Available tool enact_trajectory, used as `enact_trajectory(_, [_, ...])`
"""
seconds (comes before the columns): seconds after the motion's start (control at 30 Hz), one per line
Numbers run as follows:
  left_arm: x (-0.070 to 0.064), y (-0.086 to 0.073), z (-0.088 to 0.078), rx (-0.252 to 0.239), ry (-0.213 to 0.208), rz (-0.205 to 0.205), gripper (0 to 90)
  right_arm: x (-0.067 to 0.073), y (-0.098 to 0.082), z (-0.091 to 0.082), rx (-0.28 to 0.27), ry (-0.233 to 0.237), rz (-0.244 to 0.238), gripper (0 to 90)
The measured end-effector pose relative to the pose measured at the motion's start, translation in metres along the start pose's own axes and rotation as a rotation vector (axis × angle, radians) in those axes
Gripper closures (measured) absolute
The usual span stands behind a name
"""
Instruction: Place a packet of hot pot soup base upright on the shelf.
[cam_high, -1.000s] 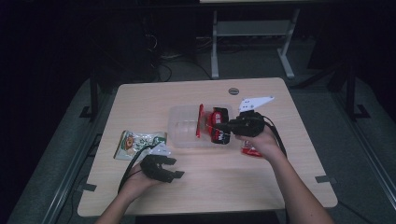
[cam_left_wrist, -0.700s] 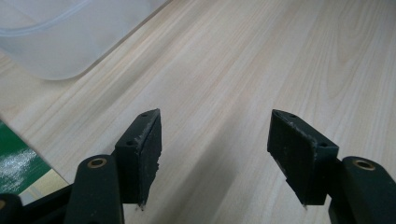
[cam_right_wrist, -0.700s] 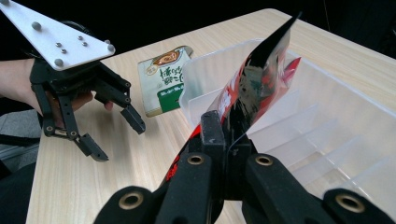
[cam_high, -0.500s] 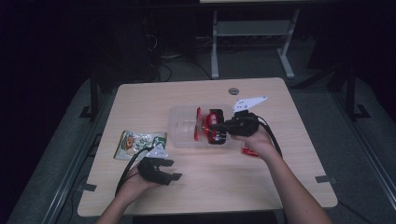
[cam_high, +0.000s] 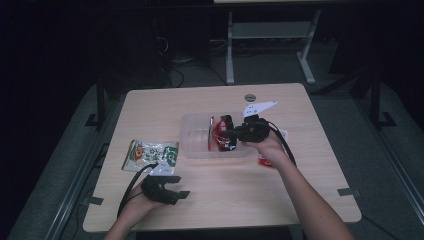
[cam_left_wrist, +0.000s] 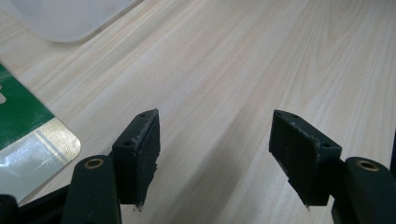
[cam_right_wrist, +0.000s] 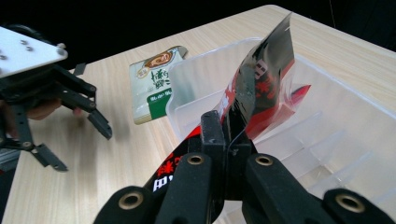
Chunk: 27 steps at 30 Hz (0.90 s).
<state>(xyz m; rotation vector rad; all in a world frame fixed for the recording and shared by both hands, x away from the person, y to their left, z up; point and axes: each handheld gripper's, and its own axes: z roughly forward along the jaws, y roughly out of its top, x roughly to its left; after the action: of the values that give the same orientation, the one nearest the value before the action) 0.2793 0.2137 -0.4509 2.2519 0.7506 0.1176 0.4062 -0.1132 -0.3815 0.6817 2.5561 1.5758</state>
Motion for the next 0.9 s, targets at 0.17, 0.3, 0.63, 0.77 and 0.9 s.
enact_trajectory(0.17, [-0.002,-0.004,-0.003,0.005,0.003,-0.008,33.3,-0.005,-0.001,0.006,0.000,-0.002,0.018,90.0])
enact_trajectory(0.3, [-0.002,-0.006,-0.004,0.008,0.009,-0.011,33.3,-0.008,-0.001,0.009,-0.005,-0.002,0.026,90.0])
enact_trajectory(0.63, [-0.002,-0.008,-0.005,0.016,0.012,-0.001,33.3,-0.008,-0.002,0.021,0.020,-0.027,0.018,90.0])
enact_trajectory(0.77, [-0.003,-0.008,-0.003,0.020,0.007,-0.007,33.3,-0.007,-0.003,0.026,0.027,-0.033,0.023,89.8])
enact_trajectory(0.9, [-0.003,-0.008,-0.003,0.017,0.008,-0.014,33.3,-0.006,-0.004,0.029,0.027,-0.042,0.020,89.3])
